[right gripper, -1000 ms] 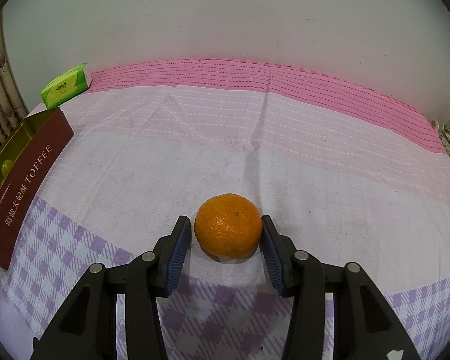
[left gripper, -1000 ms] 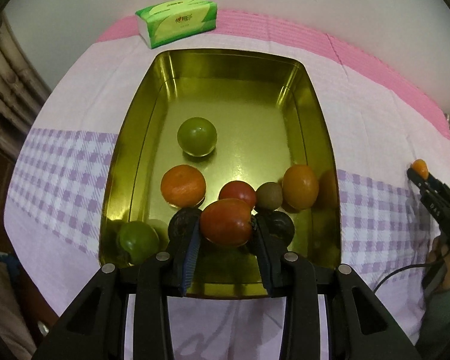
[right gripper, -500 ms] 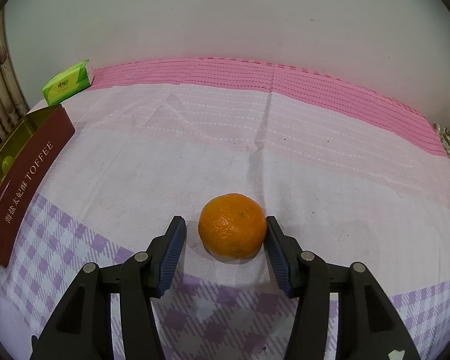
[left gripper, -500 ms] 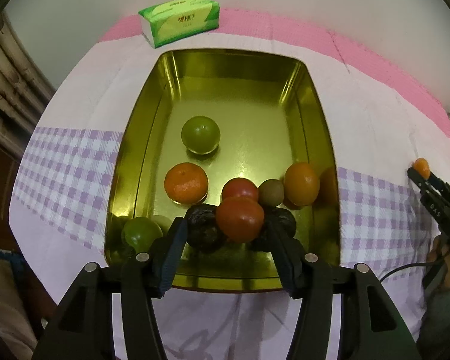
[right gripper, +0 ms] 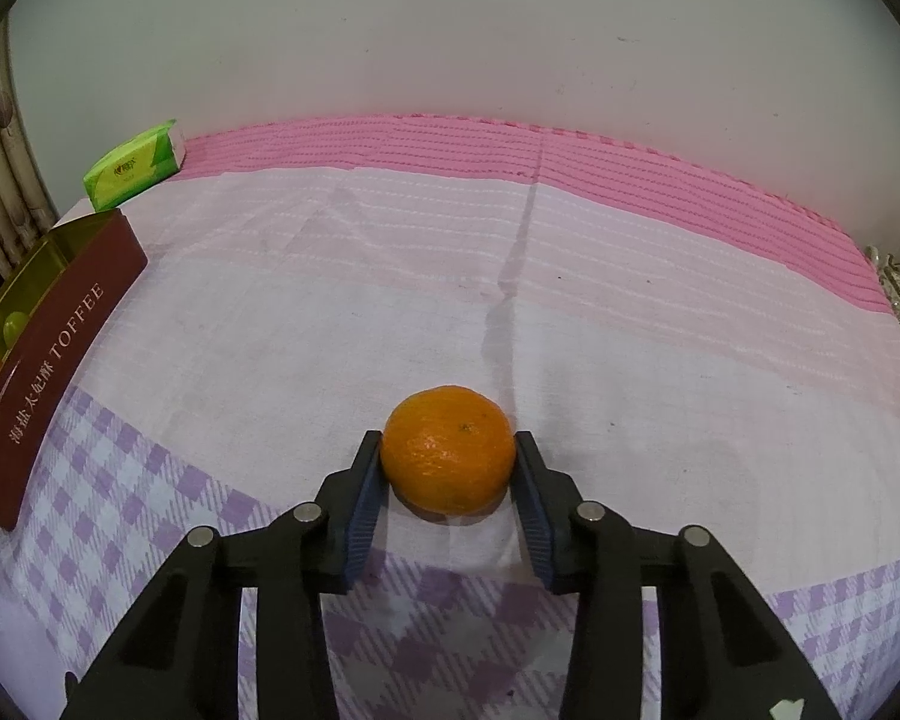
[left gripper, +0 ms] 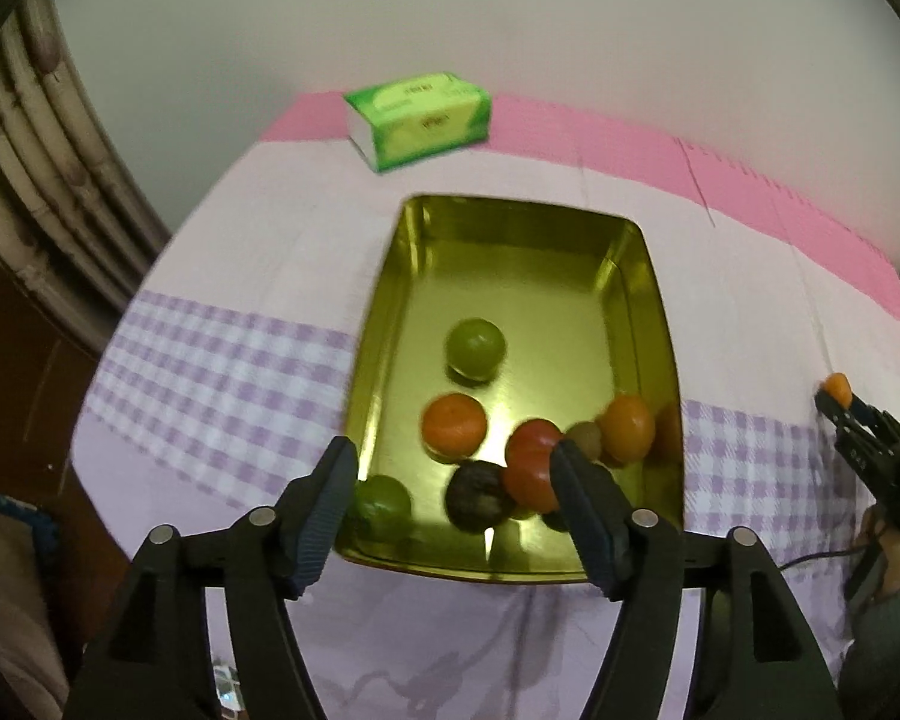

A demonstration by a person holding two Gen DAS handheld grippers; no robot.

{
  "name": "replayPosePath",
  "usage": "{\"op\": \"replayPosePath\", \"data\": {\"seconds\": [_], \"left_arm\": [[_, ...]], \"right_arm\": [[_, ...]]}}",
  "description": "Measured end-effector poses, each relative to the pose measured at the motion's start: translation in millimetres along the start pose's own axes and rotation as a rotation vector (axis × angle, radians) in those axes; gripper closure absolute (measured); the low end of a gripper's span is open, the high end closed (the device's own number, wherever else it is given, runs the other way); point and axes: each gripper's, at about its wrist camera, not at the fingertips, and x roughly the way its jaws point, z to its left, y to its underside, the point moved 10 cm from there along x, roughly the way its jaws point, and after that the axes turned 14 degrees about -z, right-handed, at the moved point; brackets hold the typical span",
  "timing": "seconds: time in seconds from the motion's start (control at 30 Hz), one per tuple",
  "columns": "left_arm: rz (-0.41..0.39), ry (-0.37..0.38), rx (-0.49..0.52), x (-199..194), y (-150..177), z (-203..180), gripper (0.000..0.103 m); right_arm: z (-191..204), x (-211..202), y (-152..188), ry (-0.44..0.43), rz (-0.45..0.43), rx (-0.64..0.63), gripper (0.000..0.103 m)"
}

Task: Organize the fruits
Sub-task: 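Carry the mandarin into the tray and open the right tool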

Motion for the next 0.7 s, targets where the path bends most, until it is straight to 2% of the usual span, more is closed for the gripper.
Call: {"op": "replayPosePath", "data": {"seconds": [0.27,0.47,0.57,0.7], "left_arm": [[-0.031,-0.031,-0.022,-7,1,24,0.024],[-0.016,-0.047,-0.07,-5,16,42,0.021],[-0.016,-0.044,-0.074,-5,21,44,0.021],[-0.016,-0.044,-0.084,-7,26,45,0.021]], "right_arm": [[1,1,-1,0.014,0.014,-0.002,0.065],[8,-7,-8,0.014,0.027,-0.003,0.065],[29,-18,-23,-0.042,0.008,0.015,0.065],[83,-35,-46,-0.177,-0.014,0.003,0.065]]}}
